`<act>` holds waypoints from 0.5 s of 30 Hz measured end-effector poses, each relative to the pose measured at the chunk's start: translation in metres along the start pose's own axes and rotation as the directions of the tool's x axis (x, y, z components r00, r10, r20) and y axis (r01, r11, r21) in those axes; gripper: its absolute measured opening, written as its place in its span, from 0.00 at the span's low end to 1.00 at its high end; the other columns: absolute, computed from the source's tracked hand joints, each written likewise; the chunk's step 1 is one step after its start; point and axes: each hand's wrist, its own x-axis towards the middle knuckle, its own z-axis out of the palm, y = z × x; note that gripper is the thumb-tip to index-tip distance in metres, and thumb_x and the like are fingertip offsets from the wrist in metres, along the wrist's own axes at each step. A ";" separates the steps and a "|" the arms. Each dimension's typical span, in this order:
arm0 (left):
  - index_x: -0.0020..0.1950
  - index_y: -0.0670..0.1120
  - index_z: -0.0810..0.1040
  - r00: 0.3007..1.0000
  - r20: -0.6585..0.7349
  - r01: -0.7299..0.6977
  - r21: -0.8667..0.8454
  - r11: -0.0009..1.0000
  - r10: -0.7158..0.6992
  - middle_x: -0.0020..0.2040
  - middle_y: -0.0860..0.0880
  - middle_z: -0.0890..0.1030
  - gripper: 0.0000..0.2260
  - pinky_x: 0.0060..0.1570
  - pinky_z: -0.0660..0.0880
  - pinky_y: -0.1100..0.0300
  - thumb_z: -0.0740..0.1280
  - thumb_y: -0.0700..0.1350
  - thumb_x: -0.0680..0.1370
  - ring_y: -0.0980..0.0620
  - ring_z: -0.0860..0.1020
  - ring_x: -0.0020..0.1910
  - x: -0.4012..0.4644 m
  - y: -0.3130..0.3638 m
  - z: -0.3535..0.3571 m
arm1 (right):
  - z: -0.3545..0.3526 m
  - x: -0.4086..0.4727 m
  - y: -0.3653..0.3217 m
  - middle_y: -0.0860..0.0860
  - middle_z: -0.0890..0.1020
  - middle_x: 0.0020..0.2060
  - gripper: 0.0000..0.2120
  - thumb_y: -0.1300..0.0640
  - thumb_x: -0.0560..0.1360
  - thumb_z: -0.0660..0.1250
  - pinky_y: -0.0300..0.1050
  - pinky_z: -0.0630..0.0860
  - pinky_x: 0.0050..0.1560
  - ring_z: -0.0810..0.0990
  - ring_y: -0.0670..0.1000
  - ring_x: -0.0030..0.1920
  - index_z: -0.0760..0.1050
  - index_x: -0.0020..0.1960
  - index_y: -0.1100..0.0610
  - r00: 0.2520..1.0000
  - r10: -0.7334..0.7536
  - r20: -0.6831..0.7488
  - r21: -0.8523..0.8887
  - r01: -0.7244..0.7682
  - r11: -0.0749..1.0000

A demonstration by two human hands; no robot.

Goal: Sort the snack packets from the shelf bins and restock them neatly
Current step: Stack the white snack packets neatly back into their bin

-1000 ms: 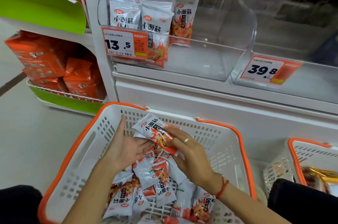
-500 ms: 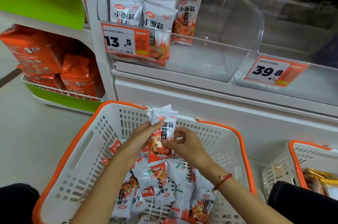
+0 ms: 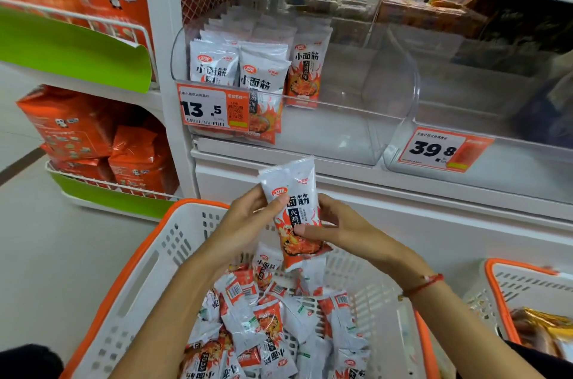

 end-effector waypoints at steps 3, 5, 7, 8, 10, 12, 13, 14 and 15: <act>0.60 0.58 0.76 0.979 -0.035 -0.197 0.075 0.978 0.200 0.53 0.66 0.81 0.11 0.45 0.72 0.76 0.64 0.51 0.77 0.68 0.78 0.55 0.004 0.035 0.004 | -0.004 -0.005 -0.026 0.45 0.81 0.57 0.23 0.53 0.75 0.71 0.44 0.77 0.59 0.80 0.44 0.57 0.70 0.67 0.49 0.983 -0.165 -0.078 -0.029 0.163 0.986; 0.59 0.58 0.76 0.947 -0.039 -0.314 0.103 0.944 0.319 0.56 0.64 0.81 0.11 0.49 0.71 0.76 0.64 0.50 0.77 0.68 0.76 0.57 0.006 0.057 0.005 | -0.006 -0.005 -0.043 0.45 0.81 0.58 0.22 0.52 0.75 0.70 0.46 0.76 0.60 0.79 0.44 0.58 0.70 0.68 0.51 0.945 -0.280 -0.167 -0.081 0.270 0.960; 0.57 0.59 0.75 0.913 -0.023 -0.398 0.170 0.902 0.407 0.57 0.64 0.79 0.11 0.54 0.69 0.73 0.64 0.53 0.76 0.67 0.74 0.59 0.013 0.077 0.003 | -0.009 -0.006 -0.061 0.46 0.82 0.57 0.21 0.54 0.75 0.70 0.46 0.76 0.61 0.80 0.44 0.58 0.71 0.66 0.53 0.907 -0.354 -0.228 -0.088 0.343 0.935; 0.57 0.60 0.75 0.904 -0.015 -0.414 0.209 0.886 0.426 0.56 0.64 0.78 0.11 0.55 0.68 0.71 0.65 0.57 0.75 0.66 0.74 0.58 0.019 0.085 -0.001 | -0.012 -0.007 -0.070 0.47 0.82 0.56 0.19 0.55 0.75 0.69 0.47 0.77 0.60 0.80 0.45 0.57 0.72 0.65 0.54 0.890 -0.382 -0.247 -0.084 0.373 0.924; 0.57 0.62 0.74 0.890 -0.022 -0.440 0.224 0.870 0.455 0.55 0.67 0.76 0.16 0.54 0.68 0.71 0.65 0.66 0.73 0.67 0.74 0.56 0.035 0.099 -0.011 | -0.019 -0.008 -0.086 0.48 0.83 0.54 0.17 0.54 0.75 0.68 0.50 0.77 0.60 0.82 0.47 0.56 0.75 0.63 0.55 0.857 -0.427 -0.287 -0.090 0.420 0.903; 0.60 0.62 0.73 0.848 -0.082 -0.493 0.242 0.836 0.523 0.59 0.68 0.74 0.19 0.56 0.64 0.77 0.61 0.69 0.73 0.73 0.70 0.59 0.055 0.106 -0.025 | -0.029 -0.009 -0.101 0.47 0.84 0.53 0.17 0.52 0.73 0.69 0.51 0.78 0.58 0.82 0.47 0.54 0.77 0.61 0.54 0.807 -0.456 -0.375 -0.099 0.454 0.885; 0.61 0.60 0.73 0.812 -0.125 -0.508 0.333 0.795 0.571 0.63 0.65 0.73 0.20 0.58 0.60 0.79 0.58 0.67 0.75 0.75 0.66 0.61 0.064 0.109 -0.031 | -0.035 -0.007 -0.107 0.46 0.84 0.51 0.16 0.53 0.73 0.69 0.50 0.79 0.57 0.83 0.46 0.52 0.77 0.60 0.54 0.771 -0.468 -0.431 -0.114 0.469 0.876; 0.63 0.58 0.73 0.768 -0.159 -0.497 0.461 0.735 0.620 0.65 0.61 0.72 0.20 0.61 0.57 0.78 0.57 0.64 0.77 0.75 0.64 0.63 0.075 0.111 -0.038 | -0.041 -0.005 -0.112 0.45 0.85 0.50 0.15 0.55 0.73 0.70 0.47 0.79 0.55 0.83 0.45 0.51 0.77 0.59 0.54 0.728 -0.485 -0.484 -0.142 0.482 0.865; 0.66 0.55 0.73 0.732 -0.155 -0.464 0.600 0.652 0.664 0.67 0.58 0.71 0.20 0.65 0.56 0.74 0.56 0.61 0.78 0.70 0.64 0.66 0.087 0.113 -0.045 | -0.046 -0.002 -0.118 0.45 0.85 0.49 0.14 0.58 0.73 0.71 0.44 0.80 0.53 0.83 0.44 0.50 0.77 0.59 0.54 0.683 -0.505 -0.527 -0.179 0.492 0.852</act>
